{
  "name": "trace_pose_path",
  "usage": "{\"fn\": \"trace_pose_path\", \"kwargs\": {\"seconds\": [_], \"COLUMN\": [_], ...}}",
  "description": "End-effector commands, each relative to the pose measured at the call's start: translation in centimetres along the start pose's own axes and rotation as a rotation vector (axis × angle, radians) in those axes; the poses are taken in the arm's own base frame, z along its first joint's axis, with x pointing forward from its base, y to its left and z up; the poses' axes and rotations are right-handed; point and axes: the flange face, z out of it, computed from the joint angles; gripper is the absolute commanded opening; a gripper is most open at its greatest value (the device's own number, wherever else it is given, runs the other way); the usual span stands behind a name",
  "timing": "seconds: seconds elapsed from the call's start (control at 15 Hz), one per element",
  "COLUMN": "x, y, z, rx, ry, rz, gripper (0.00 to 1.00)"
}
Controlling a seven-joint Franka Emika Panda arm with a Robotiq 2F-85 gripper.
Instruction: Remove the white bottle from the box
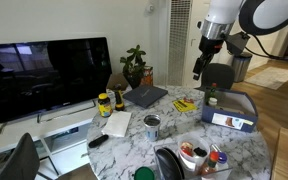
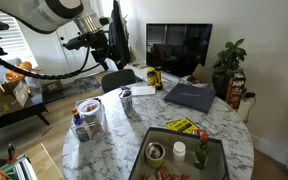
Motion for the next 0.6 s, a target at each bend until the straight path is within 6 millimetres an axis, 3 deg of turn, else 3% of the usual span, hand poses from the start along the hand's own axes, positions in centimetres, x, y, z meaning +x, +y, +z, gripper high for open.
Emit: {"fn": "trace_pose_path", "kwargs": {"seconds": [0.0, 0.27, 0.53], "x": [0.6, 2.6, 3.7], "y": [0.0, 4.0, 10.1], "z": [1.2, 8.5, 16.7], "rx": [-0.022, -0.049, -0.006], "ry": [-0.018, -0.107, -0.243], "rz": [0.06, 0.3, 0.485], "gripper": [1.0, 1.0, 1.0]}}
